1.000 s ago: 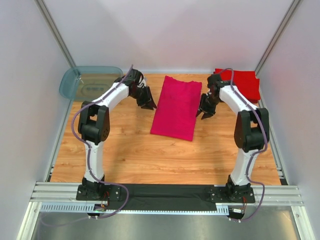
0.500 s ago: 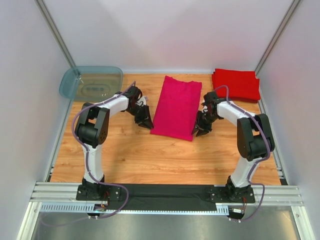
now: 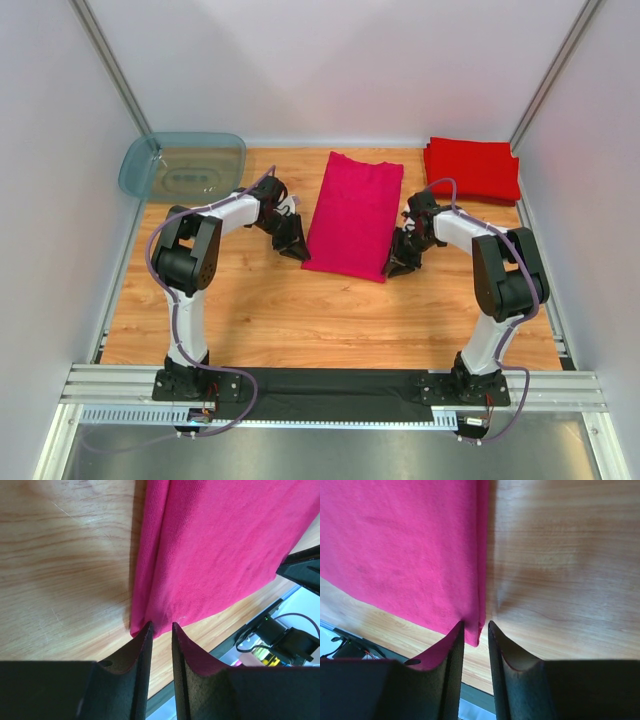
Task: Fold and stack the t-shirts
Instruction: Fold the tshirt
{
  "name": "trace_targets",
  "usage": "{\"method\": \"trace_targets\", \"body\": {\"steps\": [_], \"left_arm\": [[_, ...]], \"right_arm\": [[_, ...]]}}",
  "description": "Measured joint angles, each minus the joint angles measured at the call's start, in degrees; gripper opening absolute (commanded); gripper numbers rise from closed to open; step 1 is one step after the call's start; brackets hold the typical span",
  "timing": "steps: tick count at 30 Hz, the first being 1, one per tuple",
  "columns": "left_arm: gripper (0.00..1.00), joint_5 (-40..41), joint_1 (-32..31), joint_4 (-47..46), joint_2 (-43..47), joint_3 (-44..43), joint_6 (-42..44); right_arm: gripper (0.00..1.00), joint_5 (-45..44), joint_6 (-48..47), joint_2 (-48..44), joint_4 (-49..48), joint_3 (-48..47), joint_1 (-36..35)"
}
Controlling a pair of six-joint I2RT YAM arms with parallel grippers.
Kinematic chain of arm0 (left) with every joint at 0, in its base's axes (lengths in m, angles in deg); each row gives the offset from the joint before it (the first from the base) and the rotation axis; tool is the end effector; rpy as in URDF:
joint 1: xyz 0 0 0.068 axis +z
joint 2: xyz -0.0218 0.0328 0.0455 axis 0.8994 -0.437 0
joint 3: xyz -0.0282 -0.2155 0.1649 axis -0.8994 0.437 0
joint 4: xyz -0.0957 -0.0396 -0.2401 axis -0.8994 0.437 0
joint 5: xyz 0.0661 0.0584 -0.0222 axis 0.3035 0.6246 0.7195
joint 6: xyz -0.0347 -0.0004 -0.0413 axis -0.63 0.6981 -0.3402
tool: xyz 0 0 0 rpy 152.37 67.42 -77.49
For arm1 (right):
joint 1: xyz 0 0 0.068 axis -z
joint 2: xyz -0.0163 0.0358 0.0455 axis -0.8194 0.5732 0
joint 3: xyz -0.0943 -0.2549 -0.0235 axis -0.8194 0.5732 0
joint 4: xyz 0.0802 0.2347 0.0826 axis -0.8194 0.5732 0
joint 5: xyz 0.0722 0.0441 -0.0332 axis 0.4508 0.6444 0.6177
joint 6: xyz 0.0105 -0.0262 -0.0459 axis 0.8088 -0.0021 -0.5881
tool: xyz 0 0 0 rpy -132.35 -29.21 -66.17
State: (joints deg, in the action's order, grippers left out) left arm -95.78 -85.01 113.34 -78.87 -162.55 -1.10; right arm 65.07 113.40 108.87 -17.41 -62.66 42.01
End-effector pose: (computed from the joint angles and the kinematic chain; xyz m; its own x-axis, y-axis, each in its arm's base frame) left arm 0.3674 -0.1625 0.1453 -0.9976 -0.0599 0.0348 -0.0686 0.7826 -0.6188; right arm 0.3131 0.0868 0.1498 -0.9807 0.1934 0.0301 0.1877 0.8860 0.4241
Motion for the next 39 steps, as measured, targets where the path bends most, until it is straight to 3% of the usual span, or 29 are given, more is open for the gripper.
{"method": "trace_targets", "body": {"steps": [2, 5, 7, 8, 12, 39], "left_arm": [[0.25, 0.0, 0.0, -0.04, 0.0, 0.0, -0.02], [0.13, -0.11, -0.02, -0.33, 0.0, 0.0, -0.22], [0.0, -0.26, -0.11, -0.37, 0.0, 0.0, -0.33], [0.0, -0.28, -0.15, -0.42, 0.0, 0.0, -0.39], [0.0, -0.26, -0.52, -0.7, 0.22, 0.11, -0.52], [0.0, 2.27, -6.34, -4.2, 11.1, 17.16, -4.44]], "right_arm": [[0.26, 0.46, 0.0, 0.0, -0.7, 0.09, 0.0], [0.25, 1.27, 0.02, 0.0, -1.49, 0.57, -0.02], [0.16, 1.79, 0.0, 0.0, -1.97, 1.14, 0.0], [0.08, 1.99, 0.02, 0.02, -2.01, 1.4, 0.0], [0.0, 2.51, -0.07, 0.0, -2.54, 2.14, -0.02], [0.0, 1.11, -1.97, -12.74, -3.76, 14.69, 0.0]]}}
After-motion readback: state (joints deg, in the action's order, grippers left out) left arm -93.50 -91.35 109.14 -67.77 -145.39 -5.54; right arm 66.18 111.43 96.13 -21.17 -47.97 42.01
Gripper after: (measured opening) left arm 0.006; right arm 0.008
